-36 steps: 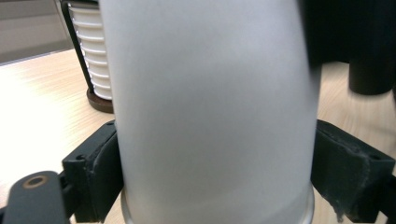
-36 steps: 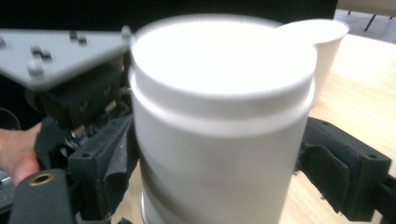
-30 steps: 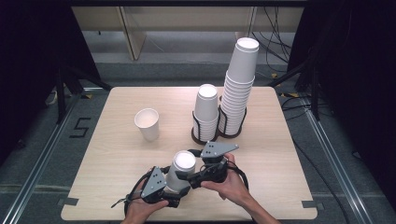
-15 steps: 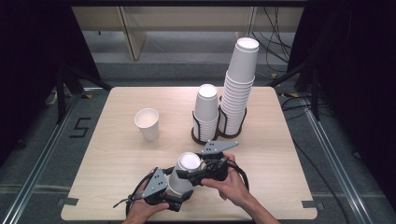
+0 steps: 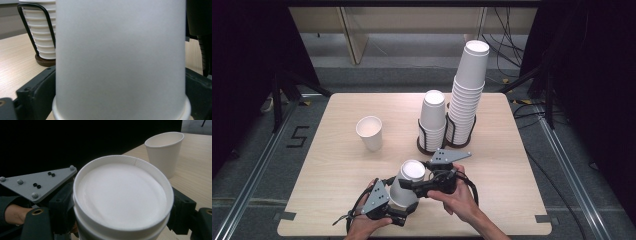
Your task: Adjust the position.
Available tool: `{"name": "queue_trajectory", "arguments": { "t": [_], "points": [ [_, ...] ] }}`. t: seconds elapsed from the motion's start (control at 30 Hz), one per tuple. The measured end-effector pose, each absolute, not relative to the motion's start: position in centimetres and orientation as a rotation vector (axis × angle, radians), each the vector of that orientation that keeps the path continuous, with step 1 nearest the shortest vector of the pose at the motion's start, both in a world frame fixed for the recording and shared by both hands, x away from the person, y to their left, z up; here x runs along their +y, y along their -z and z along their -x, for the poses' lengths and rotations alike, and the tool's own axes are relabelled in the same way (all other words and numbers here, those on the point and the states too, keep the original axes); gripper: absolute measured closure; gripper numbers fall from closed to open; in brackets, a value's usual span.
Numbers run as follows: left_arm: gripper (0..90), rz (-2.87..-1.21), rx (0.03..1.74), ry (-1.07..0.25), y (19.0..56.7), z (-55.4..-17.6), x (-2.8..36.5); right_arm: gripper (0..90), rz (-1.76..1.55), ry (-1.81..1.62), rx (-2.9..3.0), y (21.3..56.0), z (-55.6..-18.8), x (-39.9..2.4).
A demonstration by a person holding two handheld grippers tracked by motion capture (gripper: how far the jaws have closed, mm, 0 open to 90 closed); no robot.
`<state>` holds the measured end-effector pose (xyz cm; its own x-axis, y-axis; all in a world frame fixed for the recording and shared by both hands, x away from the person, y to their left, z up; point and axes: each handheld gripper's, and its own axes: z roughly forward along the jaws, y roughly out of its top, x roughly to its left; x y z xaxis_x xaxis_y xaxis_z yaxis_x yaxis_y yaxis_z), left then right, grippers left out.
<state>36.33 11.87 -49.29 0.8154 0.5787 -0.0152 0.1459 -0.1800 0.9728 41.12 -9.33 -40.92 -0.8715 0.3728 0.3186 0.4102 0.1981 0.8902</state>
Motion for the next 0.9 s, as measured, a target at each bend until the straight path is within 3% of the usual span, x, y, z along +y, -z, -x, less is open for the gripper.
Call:
{"name": "queue_trajectory", "arguments": {
  "t": [0.9],
  "points": [
    [3.8,-1.736,0.557,-0.385,49.27,-36.56,12.07,24.6,0.798,1.815,-2.343,41.67,-41.54,-9.67]
  ]
}}
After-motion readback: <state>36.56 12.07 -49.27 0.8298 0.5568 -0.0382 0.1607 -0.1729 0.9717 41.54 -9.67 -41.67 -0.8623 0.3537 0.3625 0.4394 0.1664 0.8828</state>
